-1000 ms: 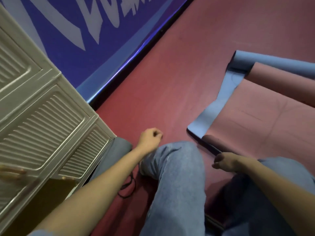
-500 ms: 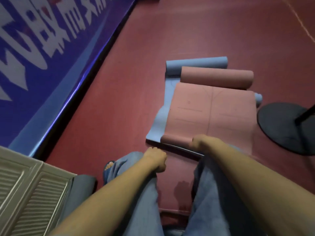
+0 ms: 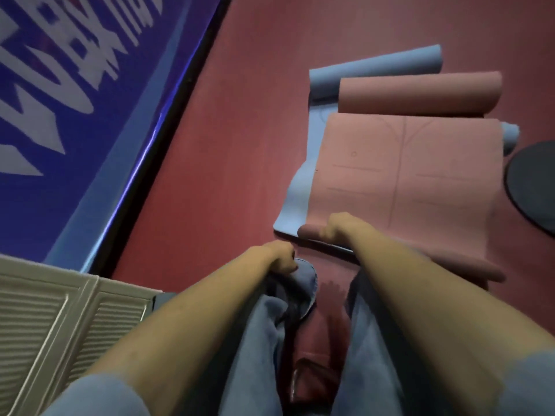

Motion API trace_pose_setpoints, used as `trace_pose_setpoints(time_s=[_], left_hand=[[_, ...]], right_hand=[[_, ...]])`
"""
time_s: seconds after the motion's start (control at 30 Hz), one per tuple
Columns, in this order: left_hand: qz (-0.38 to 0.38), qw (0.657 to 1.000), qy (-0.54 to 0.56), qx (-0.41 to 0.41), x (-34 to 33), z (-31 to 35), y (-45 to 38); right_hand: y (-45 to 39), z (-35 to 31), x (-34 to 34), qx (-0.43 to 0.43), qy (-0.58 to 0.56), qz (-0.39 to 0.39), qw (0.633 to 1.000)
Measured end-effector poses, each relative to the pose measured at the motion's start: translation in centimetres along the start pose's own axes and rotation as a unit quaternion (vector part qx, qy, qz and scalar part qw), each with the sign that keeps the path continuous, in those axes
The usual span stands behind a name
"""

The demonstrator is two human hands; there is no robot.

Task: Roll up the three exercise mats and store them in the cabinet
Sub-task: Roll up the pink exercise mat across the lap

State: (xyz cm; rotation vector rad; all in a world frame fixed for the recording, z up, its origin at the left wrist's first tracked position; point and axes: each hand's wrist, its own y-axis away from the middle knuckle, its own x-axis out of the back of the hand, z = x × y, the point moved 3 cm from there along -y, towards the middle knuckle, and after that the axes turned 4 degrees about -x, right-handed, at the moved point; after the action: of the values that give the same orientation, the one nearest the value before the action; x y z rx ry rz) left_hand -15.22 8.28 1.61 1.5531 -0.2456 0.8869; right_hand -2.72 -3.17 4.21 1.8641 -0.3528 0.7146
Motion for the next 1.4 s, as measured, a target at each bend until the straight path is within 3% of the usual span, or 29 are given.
trace_pose_setpoints(time_s=[0.13, 0.33, 0.47, 0.57, 0.73, 0.9, 1.1, 1.17, 1.27, 1.4], left_hand=[[0.012, 0.999, 0.013, -0.038, 1.9, 2.3, -7.1], [0.060, 0.998, -0.024, -0.004, 1.4, 2.7, -18.5], [0.030, 0.999, -0.020, 0.004, 0.5, 4.9, -23.1], [0.025, 0.998, -0.001, -0.049, -0.4, 7.5, -25.4], [-0.042, 0.996, -0.058, -0.056, -4.0, 8.4, -26.8], [0.000, 0.984, -0.119, -0.133, -0.7, 10.0, -24.6], [0.120, 0.956, -0.142, -0.227, 7.9, 11.3, -14.6], [0.160, 0.956, -0.126, -0.213, 8.6, 10.1, -10.5], [0.232, 0.953, -0.098, -0.166, 8.3, 7.8, -4.5], [0.332, 0.933, -0.027, -0.136, 8.0, 5.8, 3.8]], right_hand=[[-4.1, 2.9, 1.6, -0.062, 0.010, -0.018, 0.998], [-13.0, 6.9, 1.1, -0.112, -0.010, -0.023, 0.993], [-15.7, 6.7, 1.4, -0.096, -0.064, -0.002, 0.993], [-15.6, 7.5, 1.2, -0.104, -0.083, -0.013, 0.991], [-15.9, 9.2, 0.7, -0.106, -0.127, -0.026, 0.986], [-14.4, 9.6, 1.4, -0.089, -0.123, -0.013, 0.988], [-7.4, 14.9, 2.9, -0.146, -0.053, 0.099, 0.983], [-3.5, 16.4, 1.7, -0.153, -0.012, 0.157, 0.976], [0.9, 16.5, 0.2, -0.145, -0.039, 0.132, 0.980], [7.4, 14.1, 4.7, -0.047, 0.065, 0.238, 0.968]])
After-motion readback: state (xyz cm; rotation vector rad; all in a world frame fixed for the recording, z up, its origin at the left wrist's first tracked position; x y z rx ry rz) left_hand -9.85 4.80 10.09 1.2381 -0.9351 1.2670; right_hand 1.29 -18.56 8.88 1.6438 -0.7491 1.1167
